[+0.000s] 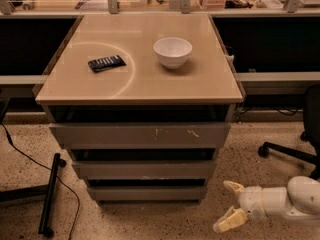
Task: Open bottom drawer
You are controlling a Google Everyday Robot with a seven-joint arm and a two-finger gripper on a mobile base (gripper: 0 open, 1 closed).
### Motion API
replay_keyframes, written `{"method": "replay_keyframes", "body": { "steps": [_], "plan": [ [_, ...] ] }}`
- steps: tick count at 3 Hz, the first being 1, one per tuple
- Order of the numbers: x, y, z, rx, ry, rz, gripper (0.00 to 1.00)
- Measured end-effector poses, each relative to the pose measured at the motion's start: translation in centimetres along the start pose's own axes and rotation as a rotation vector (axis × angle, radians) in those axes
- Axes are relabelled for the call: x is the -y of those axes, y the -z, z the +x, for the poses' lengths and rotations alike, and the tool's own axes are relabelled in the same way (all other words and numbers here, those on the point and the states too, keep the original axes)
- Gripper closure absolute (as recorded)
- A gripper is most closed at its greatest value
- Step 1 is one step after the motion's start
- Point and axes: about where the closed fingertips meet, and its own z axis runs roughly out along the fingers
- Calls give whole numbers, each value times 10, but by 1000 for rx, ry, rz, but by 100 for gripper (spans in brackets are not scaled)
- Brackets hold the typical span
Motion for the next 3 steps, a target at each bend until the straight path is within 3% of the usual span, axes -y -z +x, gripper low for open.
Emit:
{"method": "replay_keyframes", "body": {
  "steps": [1, 2, 3],
  "plan": [
    [13, -48, 23, 96, -5, -67, 0],
    [17, -90, 44, 119, -21, -128, 0],
    [15, -97, 48, 124, -32, -137, 0]
  ]
}}
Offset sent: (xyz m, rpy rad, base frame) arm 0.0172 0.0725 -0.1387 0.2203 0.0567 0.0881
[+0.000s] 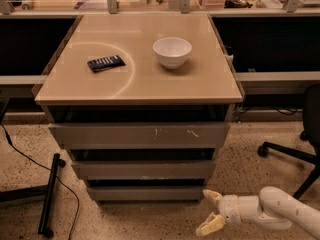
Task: Open bottom drawer
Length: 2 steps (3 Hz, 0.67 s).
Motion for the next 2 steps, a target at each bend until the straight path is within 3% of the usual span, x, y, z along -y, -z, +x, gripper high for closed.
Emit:
{"method": "replay_keyframes", "body": {
  "steps": [2],
  "plan": [
    [16, -5, 3, 45, 23, 41, 0]
  ]
}}
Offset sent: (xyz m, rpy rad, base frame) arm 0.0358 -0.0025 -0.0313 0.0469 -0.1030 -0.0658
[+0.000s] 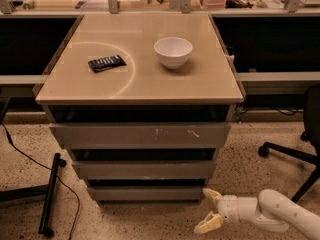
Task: Open bottom drawer
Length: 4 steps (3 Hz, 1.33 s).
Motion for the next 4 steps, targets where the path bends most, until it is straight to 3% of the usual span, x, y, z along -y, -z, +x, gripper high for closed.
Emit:
{"method": "replay_keyframes", "body": {
  "steps": [1, 3, 4],
  "plan": [
    [36, -29, 5, 36, 121, -2, 0],
    [30, -27, 7, 15, 112, 10, 0],
    [27, -37, 22, 29, 96, -10, 0]
  ]
}}
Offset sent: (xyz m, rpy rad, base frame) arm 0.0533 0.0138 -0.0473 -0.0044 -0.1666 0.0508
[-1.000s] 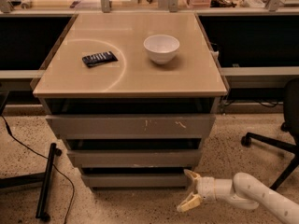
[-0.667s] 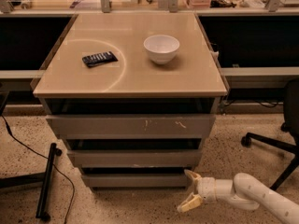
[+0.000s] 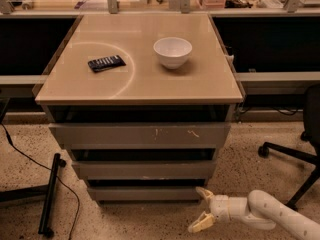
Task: Open bottom drawer
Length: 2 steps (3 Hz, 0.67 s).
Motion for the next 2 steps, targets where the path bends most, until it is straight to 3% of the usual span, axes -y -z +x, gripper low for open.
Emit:
{"method": "replay_keyframes", "body": {
  "steps": [2],
  "plan": [
    [10, -38, 34, 41, -8, -29, 0]
  ]
}}
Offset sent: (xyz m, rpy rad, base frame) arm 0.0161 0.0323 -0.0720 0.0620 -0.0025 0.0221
